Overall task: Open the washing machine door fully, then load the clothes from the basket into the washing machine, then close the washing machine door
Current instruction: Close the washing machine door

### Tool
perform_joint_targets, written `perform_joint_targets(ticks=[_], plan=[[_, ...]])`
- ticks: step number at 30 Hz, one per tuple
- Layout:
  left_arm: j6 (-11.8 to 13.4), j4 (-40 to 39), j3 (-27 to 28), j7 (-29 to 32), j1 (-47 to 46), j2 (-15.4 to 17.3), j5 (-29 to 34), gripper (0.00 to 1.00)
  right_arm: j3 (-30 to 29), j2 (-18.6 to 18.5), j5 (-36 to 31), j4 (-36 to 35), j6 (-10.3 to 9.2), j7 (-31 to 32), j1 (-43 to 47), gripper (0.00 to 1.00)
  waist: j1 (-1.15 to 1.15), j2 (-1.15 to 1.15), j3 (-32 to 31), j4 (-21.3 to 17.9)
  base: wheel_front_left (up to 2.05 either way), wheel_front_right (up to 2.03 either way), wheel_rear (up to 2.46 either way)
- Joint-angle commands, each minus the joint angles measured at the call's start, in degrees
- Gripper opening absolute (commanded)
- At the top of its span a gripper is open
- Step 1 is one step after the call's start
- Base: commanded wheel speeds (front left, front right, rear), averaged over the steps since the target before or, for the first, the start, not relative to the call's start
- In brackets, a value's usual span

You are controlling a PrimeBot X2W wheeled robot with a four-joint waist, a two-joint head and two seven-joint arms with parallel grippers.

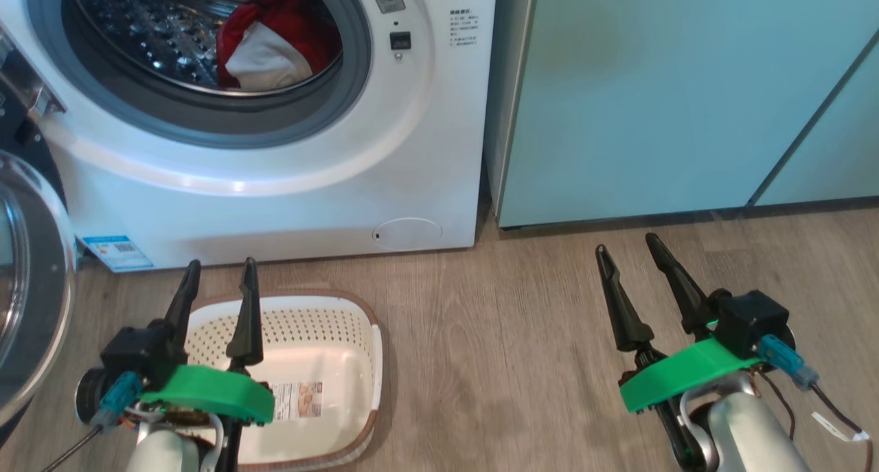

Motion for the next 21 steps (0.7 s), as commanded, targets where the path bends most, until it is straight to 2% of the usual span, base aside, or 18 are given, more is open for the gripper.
perform_joint_targets(ticks=[1,15,21], plan=[[-0.2,-1.6,2.0,-0.3,-1.9,0.4,-0.1,1.0,1.2,0.0,-0.2,-1.7,0.0,-0.4,-1.5,1.0,0.0,0.0,0.0,0.1,-1.41,1.41,0.0],[-0.1,-1.3,2.0,-0.3,-1.3,0.4,0.5,1.0,1.8,0.0,-0.5,-1.3,0.0,-0.4,-1.4,1.0,0.0,0.0,-0.6,0.6,-1.99,1.98,0.01],[0.5,-0.4,1.8,-0.3,-1.2,0.4,1.0,1.0,2.1,0.0,-0.5,-0.9,0.0,-0.4,-1.3,1.0,0.0,0.0,-1.1,0.5,-1.43,1.43,0.0]])
